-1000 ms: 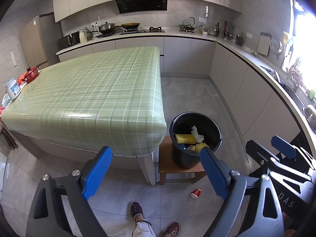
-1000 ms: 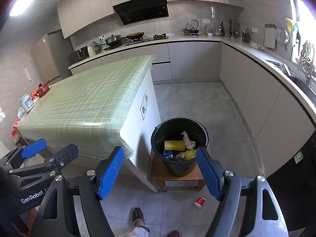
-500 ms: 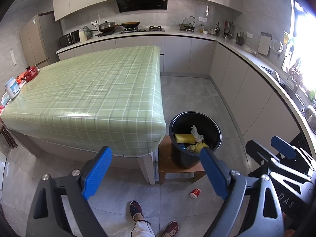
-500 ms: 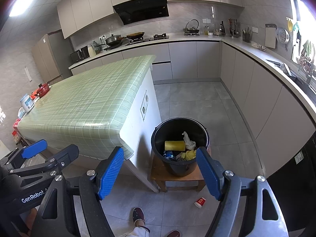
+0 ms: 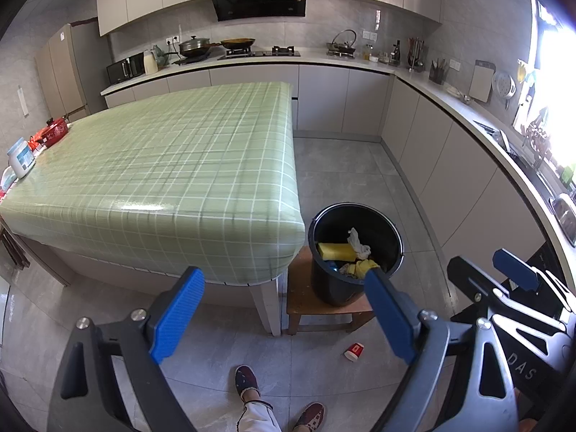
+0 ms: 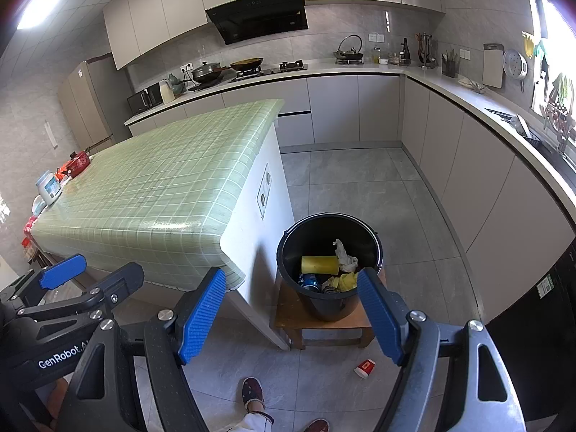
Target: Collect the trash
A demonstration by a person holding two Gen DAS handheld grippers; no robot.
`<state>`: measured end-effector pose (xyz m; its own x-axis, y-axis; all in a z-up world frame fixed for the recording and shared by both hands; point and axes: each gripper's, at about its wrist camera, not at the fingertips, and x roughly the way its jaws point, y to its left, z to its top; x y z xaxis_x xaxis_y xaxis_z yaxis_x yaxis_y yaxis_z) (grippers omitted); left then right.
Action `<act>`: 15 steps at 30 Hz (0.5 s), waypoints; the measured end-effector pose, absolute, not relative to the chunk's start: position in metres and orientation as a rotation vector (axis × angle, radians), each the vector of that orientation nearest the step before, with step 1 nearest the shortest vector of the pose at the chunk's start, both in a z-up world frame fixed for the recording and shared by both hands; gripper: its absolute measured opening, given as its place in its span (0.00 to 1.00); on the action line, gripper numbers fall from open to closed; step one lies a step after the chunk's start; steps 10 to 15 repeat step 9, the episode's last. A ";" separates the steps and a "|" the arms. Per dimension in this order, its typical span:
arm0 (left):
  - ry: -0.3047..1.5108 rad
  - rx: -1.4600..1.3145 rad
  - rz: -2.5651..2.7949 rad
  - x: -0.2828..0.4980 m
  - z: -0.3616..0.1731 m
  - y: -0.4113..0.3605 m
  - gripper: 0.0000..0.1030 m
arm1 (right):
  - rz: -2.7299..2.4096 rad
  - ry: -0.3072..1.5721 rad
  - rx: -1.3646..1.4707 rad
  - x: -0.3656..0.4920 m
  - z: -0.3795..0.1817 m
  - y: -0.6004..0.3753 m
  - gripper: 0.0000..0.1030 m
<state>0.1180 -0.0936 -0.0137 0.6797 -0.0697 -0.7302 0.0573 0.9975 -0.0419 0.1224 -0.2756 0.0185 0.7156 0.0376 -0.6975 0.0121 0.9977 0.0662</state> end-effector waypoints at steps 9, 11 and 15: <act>0.791 -0.034 -0.118 0.118 -0.014 -0.093 0.89 | 0.006 0.770 0.072 0.122 0.019 -0.276 0.75; 0.791 -0.034 -0.118 0.118 -0.014 -0.093 0.89 | 0.006 0.770 0.072 0.122 0.019 -0.276 0.75; 0.791 -0.034 -0.118 0.118 -0.014 -0.093 0.89 | 0.006 0.770 0.072 0.122 0.019 -0.276 0.75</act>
